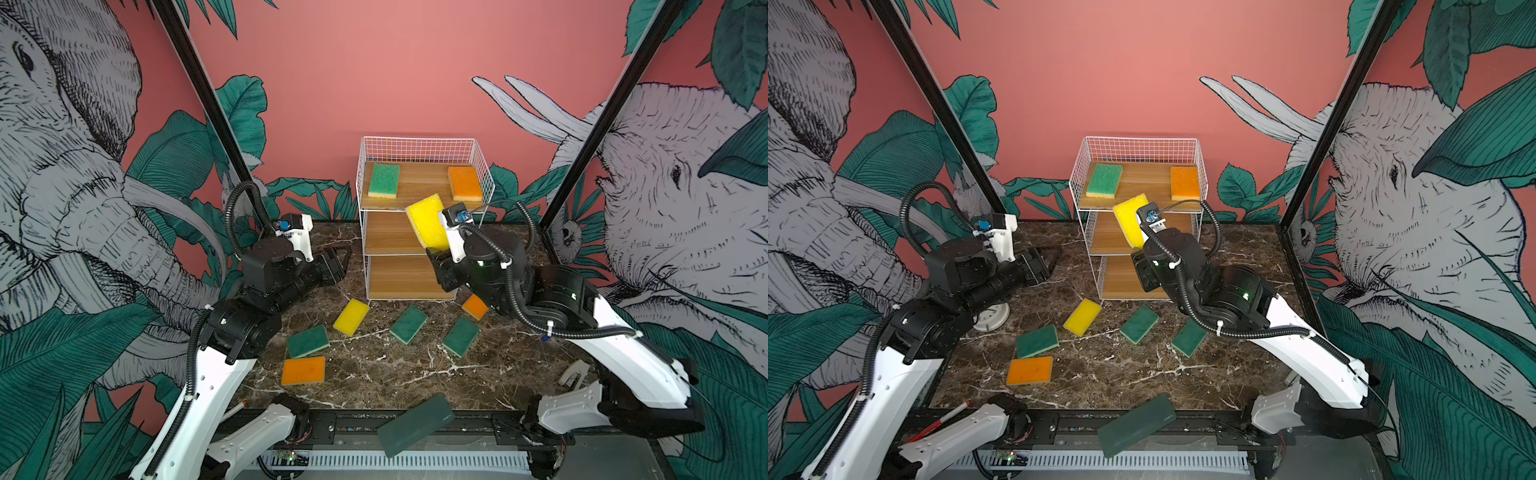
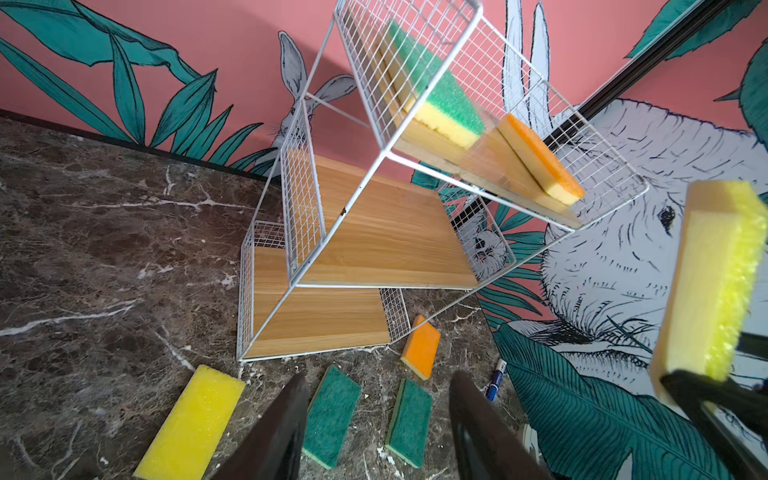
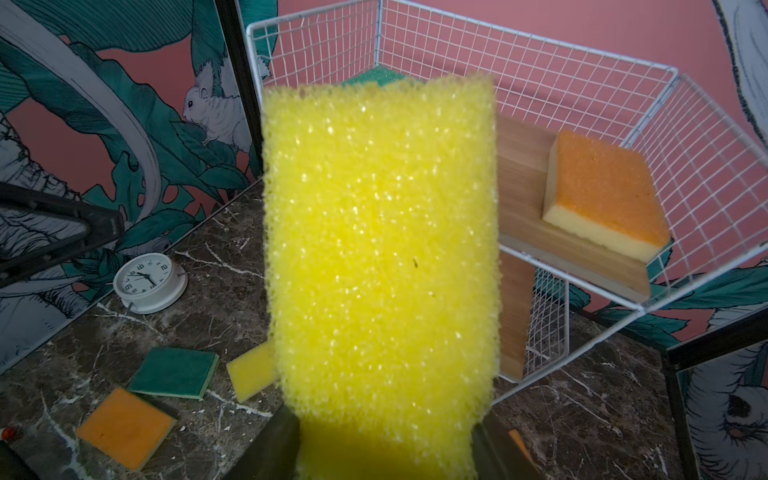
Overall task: Place and organize the cleaning sponges onto the shelf
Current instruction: 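Lift the yellow sponge with the right gripper up toward the shelf's top tier, then lower the yellow sponge onto the top tier between green and orange sponges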
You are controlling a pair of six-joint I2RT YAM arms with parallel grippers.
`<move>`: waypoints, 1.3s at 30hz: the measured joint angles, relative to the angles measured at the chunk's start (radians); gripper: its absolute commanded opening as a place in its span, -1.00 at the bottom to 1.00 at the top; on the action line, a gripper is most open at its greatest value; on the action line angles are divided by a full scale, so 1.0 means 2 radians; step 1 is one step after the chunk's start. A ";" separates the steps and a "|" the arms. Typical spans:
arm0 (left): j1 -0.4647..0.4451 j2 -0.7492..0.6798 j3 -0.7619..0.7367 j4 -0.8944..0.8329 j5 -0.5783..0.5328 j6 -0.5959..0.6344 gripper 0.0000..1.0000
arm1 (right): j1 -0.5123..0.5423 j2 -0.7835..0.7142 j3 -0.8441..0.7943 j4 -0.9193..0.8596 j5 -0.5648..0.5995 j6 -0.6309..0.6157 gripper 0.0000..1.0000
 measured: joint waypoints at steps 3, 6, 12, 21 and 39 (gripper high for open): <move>0.000 0.009 0.005 0.003 0.000 -0.004 0.12 | -0.022 0.027 0.033 0.000 0.000 -0.007 0.09; 0.000 0.015 0.011 0.003 0.002 -0.009 0.12 | -0.035 0.058 0.078 -0.004 0.008 -0.010 0.09; 0.000 0.010 0.033 0.003 -0.009 -0.011 0.11 | -0.055 0.108 0.151 -0.004 0.004 -0.016 0.09; 0.000 0.009 0.050 0.003 -0.025 0.006 0.11 | -0.105 0.171 0.209 -0.002 -0.015 0.023 0.09; 0.000 0.013 0.032 0.007 -0.039 0.024 0.13 | -0.159 0.243 0.291 -0.002 -0.091 0.102 0.10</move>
